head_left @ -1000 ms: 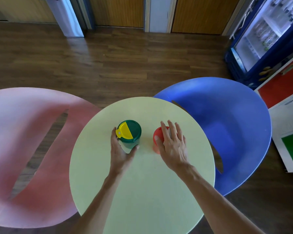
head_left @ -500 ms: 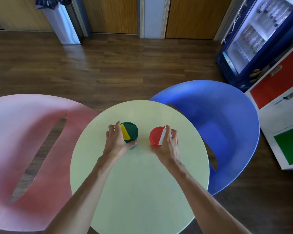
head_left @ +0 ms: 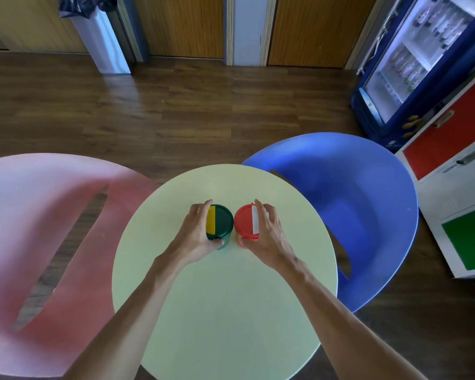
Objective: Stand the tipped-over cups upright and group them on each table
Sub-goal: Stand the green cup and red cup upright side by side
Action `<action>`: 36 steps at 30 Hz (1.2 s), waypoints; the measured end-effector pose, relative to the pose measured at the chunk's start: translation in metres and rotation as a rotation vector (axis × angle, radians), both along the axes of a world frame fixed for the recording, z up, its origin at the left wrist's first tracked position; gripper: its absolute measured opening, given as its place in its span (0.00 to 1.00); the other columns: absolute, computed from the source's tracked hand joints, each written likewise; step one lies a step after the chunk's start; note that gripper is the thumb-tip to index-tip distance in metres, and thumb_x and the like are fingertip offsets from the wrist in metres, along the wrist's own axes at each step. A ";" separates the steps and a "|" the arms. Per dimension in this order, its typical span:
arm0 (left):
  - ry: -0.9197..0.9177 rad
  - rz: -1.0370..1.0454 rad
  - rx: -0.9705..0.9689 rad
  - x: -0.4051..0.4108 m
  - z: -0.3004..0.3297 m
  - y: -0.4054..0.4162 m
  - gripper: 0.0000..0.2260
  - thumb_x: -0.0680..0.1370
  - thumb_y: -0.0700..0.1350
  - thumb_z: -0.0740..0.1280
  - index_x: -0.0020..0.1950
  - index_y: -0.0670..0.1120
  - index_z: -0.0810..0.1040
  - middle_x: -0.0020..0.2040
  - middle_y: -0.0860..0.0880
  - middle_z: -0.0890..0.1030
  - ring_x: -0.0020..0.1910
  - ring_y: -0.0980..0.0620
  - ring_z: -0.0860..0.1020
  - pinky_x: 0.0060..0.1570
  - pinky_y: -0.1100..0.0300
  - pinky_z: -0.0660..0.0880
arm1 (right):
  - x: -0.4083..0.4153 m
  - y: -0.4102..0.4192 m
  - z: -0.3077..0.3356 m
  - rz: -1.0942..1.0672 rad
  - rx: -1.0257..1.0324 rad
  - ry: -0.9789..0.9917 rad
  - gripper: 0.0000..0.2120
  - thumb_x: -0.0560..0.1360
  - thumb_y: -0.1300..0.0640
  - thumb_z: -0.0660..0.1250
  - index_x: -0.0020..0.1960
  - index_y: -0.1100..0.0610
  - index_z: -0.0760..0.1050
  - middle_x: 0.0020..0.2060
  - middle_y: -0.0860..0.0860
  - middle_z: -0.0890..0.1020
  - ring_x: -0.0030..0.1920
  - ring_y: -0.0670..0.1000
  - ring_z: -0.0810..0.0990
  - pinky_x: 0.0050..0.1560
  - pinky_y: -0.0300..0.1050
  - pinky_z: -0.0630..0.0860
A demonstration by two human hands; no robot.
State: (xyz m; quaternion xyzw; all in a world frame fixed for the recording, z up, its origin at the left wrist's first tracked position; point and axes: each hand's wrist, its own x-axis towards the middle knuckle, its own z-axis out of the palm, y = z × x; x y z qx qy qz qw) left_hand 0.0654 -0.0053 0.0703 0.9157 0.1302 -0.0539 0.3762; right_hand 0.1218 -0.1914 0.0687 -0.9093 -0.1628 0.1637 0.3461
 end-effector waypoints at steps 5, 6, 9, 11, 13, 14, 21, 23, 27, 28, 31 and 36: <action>-0.026 0.002 -0.005 -0.003 0.000 -0.002 0.43 0.68 0.47 0.76 0.76 0.51 0.53 0.71 0.48 0.61 0.70 0.47 0.64 0.66 0.56 0.67 | -0.001 0.000 0.002 0.005 -0.024 -0.002 0.45 0.70 0.52 0.74 0.78 0.52 0.50 0.69 0.54 0.61 0.68 0.61 0.66 0.59 0.55 0.76; -0.036 0.007 -0.012 -0.004 -0.001 -0.003 0.43 0.68 0.47 0.76 0.76 0.51 0.54 0.71 0.48 0.61 0.70 0.48 0.64 0.65 0.57 0.66 | -0.001 0.000 0.003 0.012 -0.033 0.001 0.45 0.70 0.52 0.74 0.78 0.53 0.50 0.69 0.54 0.61 0.68 0.61 0.66 0.58 0.55 0.76; -0.050 -0.005 -0.022 -0.005 -0.001 -0.002 0.43 0.68 0.46 0.76 0.76 0.50 0.54 0.72 0.48 0.61 0.71 0.48 0.64 0.65 0.59 0.65 | 0.001 -0.002 0.005 0.030 -0.041 0.008 0.45 0.70 0.50 0.74 0.78 0.52 0.50 0.69 0.54 0.60 0.68 0.61 0.66 0.58 0.55 0.75; -0.050 -0.019 -0.020 -0.004 -0.001 -0.001 0.43 0.69 0.46 0.76 0.76 0.50 0.54 0.72 0.47 0.61 0.71 0.48 0.63 0.67 0.58 0.65 | 0.000 -0.002 0.005 0.037 -0.041 0.010 0.45 0.71 0.49 0.73 0.78 0.52 0.49 0.70 0.54 0.60 0.69 0.61 0.65 0.59 0.55 0.75; -0.055 -0.025 -0.013 -0.005 -0.002 0.000 0.43 0.69 0.46 0.76 0.76 0.50 0.53 0.73 0.47 0.60 0.71 0.48 0.63 0.67 0.57 0.66 | -0.001 -0.001 0.004 0.040 -0.043 0.003 0.45 0.71 0.50 0.73 0.78 0.51 0.48 0.72 0.54 0.58 0.70 0.61 0.64 0.60 0.55 0.74; -0.063 -0.028 -0.009 -0.005 -0.003 0.000 0.43 0.69 0.46 0.76 0.76 0.50 0.53 0.73 0.47 0.60 0.71 0.48 0.63 0.67 0.58 0.65 | -0.001 -0.002 0.003 0.040 -0.043 0.000 0.45 0.71 0.51 0.72 0.78 0.51 0.47 0.73 0.54 0.57 0.71 0.62 0.63 0.61 0.56 0.74; -0.163 0.006 0.013 -0.017 -0.011 0.000 0.47 0.67 0.51 0.76 0.77 0.52 0.50 0.78 0.47 0.51 0.77 0.48 0.53 0.71 0.56 0.57 | -0.012 -0.007 0.003 -0.011 0.023 -0.011 0.48 0.70 0.49 0.74 0.78 0.46 0.45 0.76 0.55 0.50 0.75 0.61 0.57 0.66 0.57 0.69; -0.191 0.056 -0.001 -0.027 -0.011 0.001 0.47 0.67 0.54 0.76 0.77 0.54 0.49 0.78 0.48 0.49 0.77 0.50 0.51 0.71 0.54 0.58 | -0.019 -0.010 0.001 -0.059 0.079 -0.002 0.49 0.70 0.49 0.74 0.78 0.43 0.43 0.77 0.53 0.48 0.77 0.58 0.53 0.69 0.57 0.65; -0.249 0.142 -0.046 -0.063 -0.012 -0.002 0.46 0.68 0.61 0.72 0.77 0.52 0.49 0.78 0.48 0.50 0.78 0.53 0.49 0.70 0.57 0.56 | -0.045 -0.017 -0.002 -0.133 0.157 -0.023 0.50 0.71 0.50 0.74 0.78 0.42 0.40 0.79 0.50 0.45 0.79 0.51 0.43 0.70 0.49 0.59; -0.252 0.184 -0.063 -0.076 -0.013 -0.004 0.45 0.68 0.61 0.71 0.77 0.52 0.50 0.78 0.49 0.51 0.78 0.53 0.50 0.70 0.57 0.56 | -0.056 -0.019 -0.002 -0.171 0.165 -0.044 0.48 0.72 0.50 0.73 0.78 0.43 0.42 0.78 0.51 0.48 0.79 0.52 0.46 0.69 0.47 0.60; -0.244 0.309 -0.079 -0.118 -0.020 -0.010 0.40 0.71 0.59 0.70 0.76 0.51 0.53 0.77 0.48 0.55 0.77 0.53 0.53 0.71 0.56 0.58 | -0.096 -0.021 -0.004 -0.258 0.163 -0.187 0.33 0.75 0.53 0.69 0.75 0.49 0.58 0.68 0.52 0.66 0.68 0.54 0.67 0.62 0.48 0.72; -0.142 0.351 -0.026 -0.189 -0.039 -0.011 0.31 0.75 0.61 0.61 0.73 0.47 0.61 0.71 0.45 0.65 0.72 0.47 0.63 0.68 0.47 0.67 | -0.147 0.000 -0.016 -0.054 0.143 -0.200 0.16 0.76 0.53 0.67 0.63 0.54 0.75 0.54 0.51 0.76 0.54 0.53 0.77 0.57 0.54 0.76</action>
